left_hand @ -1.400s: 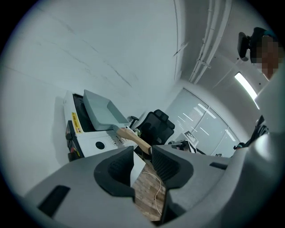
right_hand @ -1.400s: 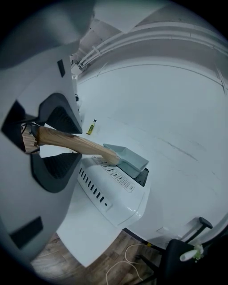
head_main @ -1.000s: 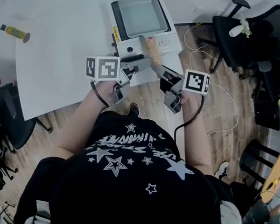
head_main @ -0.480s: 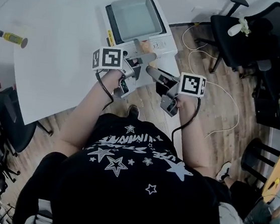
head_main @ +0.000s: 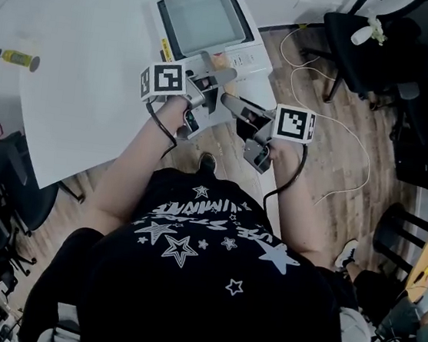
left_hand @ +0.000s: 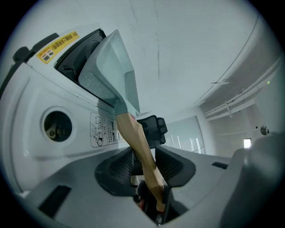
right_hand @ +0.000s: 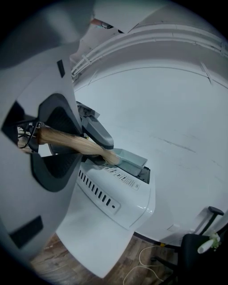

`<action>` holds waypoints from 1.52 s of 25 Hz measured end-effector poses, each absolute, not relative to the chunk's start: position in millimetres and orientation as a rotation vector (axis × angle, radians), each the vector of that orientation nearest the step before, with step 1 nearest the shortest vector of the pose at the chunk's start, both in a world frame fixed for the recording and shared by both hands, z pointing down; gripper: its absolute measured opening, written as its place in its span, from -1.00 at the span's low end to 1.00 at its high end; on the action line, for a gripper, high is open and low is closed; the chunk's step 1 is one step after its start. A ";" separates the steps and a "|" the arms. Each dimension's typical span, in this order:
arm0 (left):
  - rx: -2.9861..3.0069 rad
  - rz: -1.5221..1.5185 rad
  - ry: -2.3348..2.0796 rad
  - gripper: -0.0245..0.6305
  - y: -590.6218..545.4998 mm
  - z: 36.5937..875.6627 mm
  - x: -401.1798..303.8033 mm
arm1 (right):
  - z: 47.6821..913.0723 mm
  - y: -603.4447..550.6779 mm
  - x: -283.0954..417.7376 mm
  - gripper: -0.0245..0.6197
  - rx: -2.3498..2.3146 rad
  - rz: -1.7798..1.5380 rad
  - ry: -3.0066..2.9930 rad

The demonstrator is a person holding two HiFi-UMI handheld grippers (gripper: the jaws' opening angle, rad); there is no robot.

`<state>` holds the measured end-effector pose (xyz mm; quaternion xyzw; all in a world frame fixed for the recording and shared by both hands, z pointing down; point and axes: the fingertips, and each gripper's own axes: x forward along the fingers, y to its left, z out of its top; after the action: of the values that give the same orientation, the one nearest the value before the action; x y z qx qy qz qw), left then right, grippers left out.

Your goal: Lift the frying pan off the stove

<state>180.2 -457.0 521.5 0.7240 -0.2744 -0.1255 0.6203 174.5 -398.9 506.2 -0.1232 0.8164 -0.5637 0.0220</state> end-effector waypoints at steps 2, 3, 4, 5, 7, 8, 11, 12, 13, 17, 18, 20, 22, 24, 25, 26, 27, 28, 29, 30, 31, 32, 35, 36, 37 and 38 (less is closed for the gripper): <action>1.681 -0.288 -0.612 -0.45 -453.3 520.3 180.6 | 503.9 -394.7 171.2 -0.52 -0.366 -1.744 2.527; 1.690 -0.291 -0.601 -0.45 -451.3 519.5 180.8 | 503.7 -392.3 170.4 -0.51 -0.364 -1.747 2.530; 1.697 -0.295 -0.591 -0.45 -449.2 518.6 180.6 | 503.4 -390.2 170.0 -0.50 -0.364 -1.748 2.532; 1.700 -0.299 -0.583 -0.45 -446.8 517.4 179.9 | 502.6 -388.2 169.2 -0.50 -0.362 -1.748 2.531; 1.707 -0.300 -0.569 -0.45 -440.9 515.2 177.1 | 500.4 -383.3 166.2 -0.50 -0.358 -1.745 2.526; 1.712 -0.296 -0.563 -0.45 -437.6 514.1 175.4 | 499.7 -380.4 164.4 -0.50 -0.362 -1.742 2.523; 1.738 -0.293 -0.542 -0.45 -428.2 507.3 169.8 | 496.3 -371.9 158.9 -0.50 -0.382 -1.726 2.506; 1.752 -0.296 -0.536 -0.45 -425.2 503.3 167.8 | 493.3 -368.9 156.5 -0.50 -0.384 -1.716 2.504; 1.767 -0.299 -0.529 -0.45 -422.1 498.6 165.7 | 489.6 -365.7 153.6 -0.50 -0.385 -1.705 2.506; 1.819 -0.304 -0.501 -0.45 -411.0 479.1 155.9 | 474.3 -354.3 141.1 -0.49 -0.402 -1.663 2.530; 1.825 -0.312 -0.494 -0.45 -408.5 474.8 153.6 | 470.3 -351.9 138.4 -0.49 -0.404 -1.652 2.531; 1.834 -0.324 -0.481 -0.45 -402.4 467.1 148.0 | 463.6 -345.9 132.9 -0.49 -0.412 -1.636 2.527; 1.844 -0.330 -0.469 -0.45 -391.4 459.1 138.8 | 456.8 -335.2 124.4 -0.49 -0.425 -1.620 2.529; 1.853 -0.337 -0.456 -0.45 -376.8 450.8 126.8 | 448.9 -320.9 112.8 -0.49 -0.440 -1.594 2.542; 1.857 -0.338 -0.449 -0.45 -371.1 447.6 122.1 | 445.9 -315.4 108.1 -0.49 -0.447 -1.582 2.547; 1.861 -0.337 -0.443 -0.45 -367.1 445.6 119.1 | 443.7 -311.6 104.8 -0.49 -0.452 -1.572 2.551; 1.864 -0.334 -0.437 -0.45 -363.8 444.3 116.8 | 442.4 -308.3 102.1 -0.49 -0.458 -1.565 2.552; 1.867 -0.330 -0.431 -0.45 -359.8 443.4 114.4 | 441.6 -304.4 99.3 -0.49 -0.465 -1.560 2.553; 1.871 -0.324 -0.424 -0.45 -355.3 442.6 111.6 | 440.9 -299.9 96.0 -0.49 -0.474 -1.558 2.553; 1.873 -0.318 -0.418 -0.45 -350.9 441.8 109.0 | 440.4 -295.6 93.0 -0.49 -0.484 -1.557 2.551; 1.875 -0.313 -0.411 -0.45 -347.5 441.2 107.0 | 439.8 -292.4 90.5 -0.49 -0.493 -1.557 2.547; 1.874 -0.310 -0.405 -0.44 -345.0 440.4 105.3 | 438.7 -289.9 88.2 -0.48 -0.499 -1.556 2.540; 1.870 -0.304 -0.384 -0.45 -339.2 437.4 100.3 | 434.7 -284.4 81.7 -0.48 -0.517 -1.544 2.525; 1.871 -0.303 -0.377 -0.45 -337.8 436.6 99.2 | 433.9 -283.1 80.3 -0.48 -0.527 -1.538 2.524; 1.873 -0.300 -0.369 -0.45 -336.6 436.0 98.4 | 433.3 -281.9 79.2 -0.48 -0.537 -1.532 2.521; 1.876 -0.297 -0.362 -0.45 -335.0 435.6 97.6 | 432.7 -280.4 78.0 -0.48 -0.544 -1.527 2.517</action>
<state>97.6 -335.0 435.6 0.7984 -0.1543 -0.1266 0.5681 78.0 -280.4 432.7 -0.1812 0.8385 -0.5086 0.0737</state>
